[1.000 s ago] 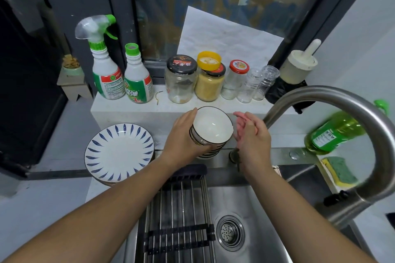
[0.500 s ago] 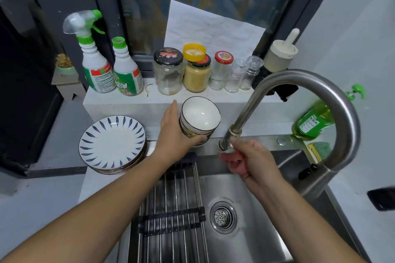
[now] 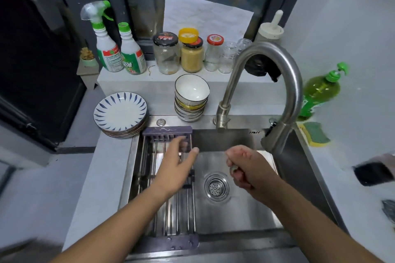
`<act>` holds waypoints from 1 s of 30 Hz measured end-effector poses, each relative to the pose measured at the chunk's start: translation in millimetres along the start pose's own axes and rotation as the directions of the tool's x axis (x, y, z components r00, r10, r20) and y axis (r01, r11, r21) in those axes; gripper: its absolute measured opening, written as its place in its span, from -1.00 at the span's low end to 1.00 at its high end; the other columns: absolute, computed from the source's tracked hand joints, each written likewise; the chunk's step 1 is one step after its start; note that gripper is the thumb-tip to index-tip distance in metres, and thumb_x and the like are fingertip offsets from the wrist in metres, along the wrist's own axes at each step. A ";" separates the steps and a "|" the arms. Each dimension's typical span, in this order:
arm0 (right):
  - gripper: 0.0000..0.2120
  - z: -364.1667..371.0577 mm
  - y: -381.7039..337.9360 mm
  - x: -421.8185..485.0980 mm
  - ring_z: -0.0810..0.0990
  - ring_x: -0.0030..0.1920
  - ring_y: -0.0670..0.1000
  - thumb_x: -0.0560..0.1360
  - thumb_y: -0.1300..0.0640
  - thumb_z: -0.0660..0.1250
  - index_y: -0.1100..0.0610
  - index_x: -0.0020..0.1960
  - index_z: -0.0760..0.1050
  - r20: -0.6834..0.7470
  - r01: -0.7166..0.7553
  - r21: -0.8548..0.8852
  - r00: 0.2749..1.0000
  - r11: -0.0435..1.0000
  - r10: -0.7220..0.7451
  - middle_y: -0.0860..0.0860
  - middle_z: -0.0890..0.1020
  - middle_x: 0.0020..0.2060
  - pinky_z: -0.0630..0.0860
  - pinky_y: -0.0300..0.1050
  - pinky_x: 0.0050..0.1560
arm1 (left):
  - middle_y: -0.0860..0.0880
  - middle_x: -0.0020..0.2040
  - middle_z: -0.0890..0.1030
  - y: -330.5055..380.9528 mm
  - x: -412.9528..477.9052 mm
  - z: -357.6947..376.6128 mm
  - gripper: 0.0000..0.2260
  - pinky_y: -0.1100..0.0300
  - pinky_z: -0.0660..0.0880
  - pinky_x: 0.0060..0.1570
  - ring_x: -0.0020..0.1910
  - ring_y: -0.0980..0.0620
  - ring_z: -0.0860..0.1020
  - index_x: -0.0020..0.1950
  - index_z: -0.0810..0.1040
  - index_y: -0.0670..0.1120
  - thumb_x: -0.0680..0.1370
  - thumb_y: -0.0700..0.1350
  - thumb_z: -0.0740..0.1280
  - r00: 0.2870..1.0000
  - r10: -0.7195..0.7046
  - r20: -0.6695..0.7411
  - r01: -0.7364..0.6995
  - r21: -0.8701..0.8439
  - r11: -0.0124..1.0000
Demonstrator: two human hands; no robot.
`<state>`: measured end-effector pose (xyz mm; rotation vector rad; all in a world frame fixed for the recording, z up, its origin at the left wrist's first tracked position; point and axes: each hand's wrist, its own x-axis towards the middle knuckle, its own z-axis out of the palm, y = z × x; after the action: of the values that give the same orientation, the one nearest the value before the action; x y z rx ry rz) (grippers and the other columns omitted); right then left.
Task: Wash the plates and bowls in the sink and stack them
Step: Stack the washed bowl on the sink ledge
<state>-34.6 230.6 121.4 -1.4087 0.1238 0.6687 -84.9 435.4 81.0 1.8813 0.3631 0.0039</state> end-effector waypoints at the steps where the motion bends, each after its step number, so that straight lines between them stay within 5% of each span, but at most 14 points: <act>1: -0.74 -6.7 2.7 -5.7 0.25 -0.57 -0.05 0.63 0.15 0.29 0.12 -0.24 0.48 0.007 0.006 -0.066 1.000 0.998 -0.006 0.13 0.37 -0.40 0.13 -0.33 -0.58 | 0.11 0.21 0.53 -0.4 -9.3 7.5 -0.67 0.29 0.43 0.21 0.27 0.10 0.50 0.38 0.41 0.06 0.64 0.04 0.35 1.000 -0.016 0.005 0.016 -0.011 1.000; 4: -0.65 -25.9 7.2 -20.5 0.21 -0.57 -0.06 0.64 -0.04 0.26 0.10 -0.27 0.41 -0.041 -0.039 -0.207 0.999 0.978 0.031 0.04 0.31 -0.46 0.11 -0.33 -0.56 | 0.02 0.10 0.59 3.9 -33.6 32.5 -0.73 0.13 0.52 0.21 0.16 0.01 0.56 0.32 0.46 0.01 0.64 -0.02 0.35 0.998 -0.056 0.018 0.057 -0.057 0.997; 8: -0.56 -48.5 12.9 -31.5 0.22 -0.57 -0.07 0.64 -0.16 0.20 0.03 -0.34 0.31 -0.124 -0.061 -0.323 0.992 0.944 0.022 -0.04 0.29 -0.52 0.15 -0.33 -0.54 | -0.03 0.03 0.58 19.8 -57.7 61.7 -0.76 0.51 0.41 -0.08 -0.04 0.13 0.52 0.31 0.48 -0.03 0.66 -0.03 0.33 0.996 -0.084 0.018 0.085 -0.061 0.995; 16: -0.58 -100.2 22.2 -37.4 0.27 -0.57 -0.03 0.67 -0.11 0.15 0.05 -0.31 0.30 -0.197 -0.116 -0.446 0.980 0.888 0.029 -0.01 0.32 -0.50 0.21 -0.25 -0.50 | 0.02 0.01 0.58 36.6 -83.7 107.6 -0.76 0.57 0.37 -0.15 -0.08 0.22 0.51 0.30 0.49 -0.02 0.67 0.02 0.31 0.994 -0.111 0.018 0.111 -0.015 0.994; 20: -0.58 -109.2 27.5 -38.0 0.26 -0.54 -0.04 0.69 -0.05 0.12 0.07 -0.31 0.28 -0.267 -0.137 -0.402 0.963 0.905 0.027 0.02 0.30 -0.47 0.24 -0.26 -0.53 | -0.02 -0.01 0.60 38.0 -91.6 127.1 -0.76 0.44 0.44 -0.09 -0.07 0.10 0.56 0.26 0.52 -0.02 0.65 0.06 0.32 0.990 -0.143 0.015 0.144 -0.048 0.988; 25: -0.57 -109.4 28.7 -45.3 0.41 -0.45 0.02 0.68 -0.11 0.14 0.11 -0.27 0.37 -0.272 -0.135 -0.271 0.961 0.953 0.059 0.06 0.40 -0.39 0.34 -0.22 -0.47 | -0.08 -0.03 0.58 46.0 -96.8 142.7 -0.83 -0.03 0.57 0.15 0.01 -0.13 0.67 0.11 0.57 -0.02 0.63 0.05 0.37 0.973 -0.217 0.081 0.229 -0.222 0.948; 30: -0.69 -85.9 21.5 -50.7 0.64 0.01 0.19 0.69 0.07 0.15 0.25 -0.01 0.56 -0.004 -0.065 0.050 0.998 0.997 0.065 0.29 0.64 0.05 0.55 0.19 0.13 | -0.07 0.00 0.68 63.9 -103.7 140.8 -0.80 0.04 0.57 0.06 -0.05 0.01 0.63 0.13 0.65 -0.10 0.64 0.00 0.36 0.943 -0.224 0.245 0.316 -0.455 0.833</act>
<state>-60.4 132.5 110.0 -1.3635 0.1899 0.7109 -142.3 260.8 110.7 1.3010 0.4529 -0.2479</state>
